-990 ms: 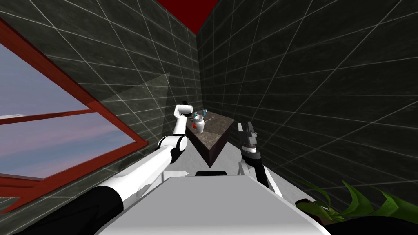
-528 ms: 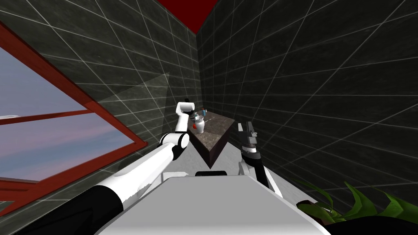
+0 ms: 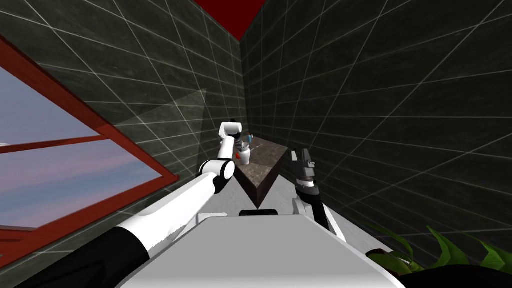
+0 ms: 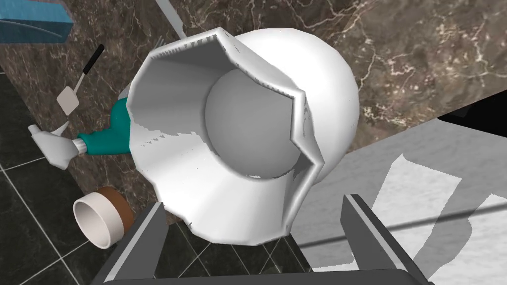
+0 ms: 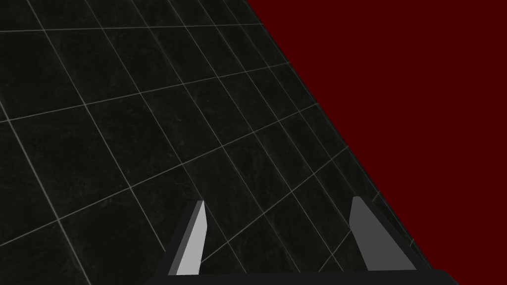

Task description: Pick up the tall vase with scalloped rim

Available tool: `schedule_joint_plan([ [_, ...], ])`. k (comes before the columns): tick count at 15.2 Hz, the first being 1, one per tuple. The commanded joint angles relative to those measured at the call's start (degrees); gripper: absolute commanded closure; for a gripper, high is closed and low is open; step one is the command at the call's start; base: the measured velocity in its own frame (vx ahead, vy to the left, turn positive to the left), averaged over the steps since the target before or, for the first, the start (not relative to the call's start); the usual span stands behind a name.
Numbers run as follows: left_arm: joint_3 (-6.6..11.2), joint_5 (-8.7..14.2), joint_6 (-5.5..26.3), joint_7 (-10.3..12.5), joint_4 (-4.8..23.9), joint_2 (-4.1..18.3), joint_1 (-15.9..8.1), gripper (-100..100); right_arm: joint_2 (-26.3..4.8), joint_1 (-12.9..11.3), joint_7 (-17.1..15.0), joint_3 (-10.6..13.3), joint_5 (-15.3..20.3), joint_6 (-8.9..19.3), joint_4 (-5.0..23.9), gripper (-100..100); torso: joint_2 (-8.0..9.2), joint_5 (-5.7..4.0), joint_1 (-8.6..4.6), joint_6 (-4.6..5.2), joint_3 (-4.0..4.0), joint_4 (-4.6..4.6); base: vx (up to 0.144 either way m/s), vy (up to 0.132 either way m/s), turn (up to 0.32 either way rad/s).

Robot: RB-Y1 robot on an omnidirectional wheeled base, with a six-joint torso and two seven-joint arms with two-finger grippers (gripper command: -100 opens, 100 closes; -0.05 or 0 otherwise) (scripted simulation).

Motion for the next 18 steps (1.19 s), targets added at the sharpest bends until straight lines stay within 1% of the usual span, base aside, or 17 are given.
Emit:
schedule_joint_plan([
  [1, 0.24, -0.12, 2.86, 0.22, 0.54, -1.31, -1.10, -100, 0.00, 0.00, 0.00, 0.00, 0.00, 0.00, 0.00, 0, 0.00, 0.00, 0.00, 0.00, 0.00, 0.00, 0.043, 0.004, -0.010],
  [2, 0.24, -0.12, 3.25, 0.22, 0.54, -1.31, -1.10, -100, 0.00, 0.00, 0.00, 0.00, 0.00, 0.00, 0.00, 0, 0.00, 0.00, 0.00, 0.01, 0.00, 0.01, 0.041, 0.004, -0.012],
  [3, 0.43, -0.16, 4.73, 0.33, 1.10, -2.36, -1.85, -100, 0.00, 0.00, 0.00, 0.00, 0.00, 0.00, 0.00, 0, 0.01, 0.00, 0.00, 0.00, 0.00, 0.00, 0.044, 0.008, -0.007],
  [4, 0.43, -0.16, 5.39, 0.33, 1.10, -2.36, -1.85, -100, 0.00, 0.00, 0.00, 0.00, 0.00, 0.00, 0.00, 0, 0.00, 0.00, 0.00, 0.01, 0.00, 0.00, 0.045, 0.008, -0.012],
  [5, 0.43, -0.16, 5.39, 0.33, 1.10, -2.36, -1.85, -100, 0.00, 0.00, 0.00, 0.00, 0.00, 0.00, 0.00, 0, 0.00, 0.00, 0.00, 0.00, 0.00, 0.00, 0.033, 0.002, -0.006],
  [6, 0.55, -0.18, 7.12, 0.40, 1.48, -3.27, -2.34, -100, 0.00, 0.00, 0.00, 0.00, 0.00, 0.00, 0.00, 0, 0.02, 0.00, 0.01, -0.01, 0.01, 0.00, 0.035, 0.005, -0.001],
  [7, 0.55, -0.18, 7.12, 0.40, 1.48, -3.27, -2.34, -100, 0.00, 0.00, 0.00, 0.00, 0.00, 0.00, 0.00, 0, 0.03, 0.00, 0.01, 0.00, 0.02, 0.01, 0.010, 0.004, -0.007],
  [8, 0.62, -0.20, 8.12, 0.44, 1.66, -3.83, -2.57, -100, 0.00, 0.00, 0.00, 0.00, 0.00, 0.00, 0.00, 0, 0.09, 0.01, 0.01, 0.00, 0.05, 0.01, 0.000, 0.000, 0.000],
  [9, 0.57, -0.18, 6.89, 0.46, 1.82, -3.33, -2.48, -100, 0.00, 0.00, 0.00, 0.00, 0.00, 0.00, 0.00, 0, 0.14, 0.00, 0.00, 0.00, 0.08, 0.03, 0.000, 0.000, 0.000],
  [10, 0.42, -0.04, 5.32, 0.39, 2.71, -3.48, -1.49, -100, 0.00, -0.01, 0.00, 0.00, 0.00, 0.00, 0.00, 0, 0.16, 0.01, 0.01, -0.01, 0.09, 0.04, 0.000, 0.000, 0.000],
  [13, 0.27, 0.11, 3.49, 0.29, 3.52, -3.52, -0.43, -100, 0.00, -0.01, 0.00, 0.00, 0.00, 0.00, 0.00, 0, 0.18, 0.01, 0.00, -0.01, 0.10, 0.03, 0.000, -0.005, 0.015],
  [14, 0.34, 0.03, 4.33, 0.44, 3.43, -3.53, -1.06, -100, 0.00, -0.01, 0.00, 0.00, 0.00, 0.00, 0.00, 0, 0.18, 0.01, 0.00, -0.01, 0.10, 0.03, 0.000, 0.000, 0.000],
  [15, 0.32, 0.04, 4.06, 0.42, 3.46, -3.54, -0.93, 100, 0.00, -0.01, 0.00, 0.00, 0.00, 0.00, 0.00, 0, 0.18, 0.01, 0.00, -0.01, 0.11, 0.04, 0.000, 0.000, 0.000],
  [18, 0.30, 0.04, 4.09, 0.40, 3.48, -3.56, -0.93, 100, 0.00, -0.01, 0.00, 0.00, 0.00, 0.00, 0.00, 0, 0.18, 0.02, 0.02, -0.01, 0.11, 0.05, 0.000, 0.000, 0.000],
])
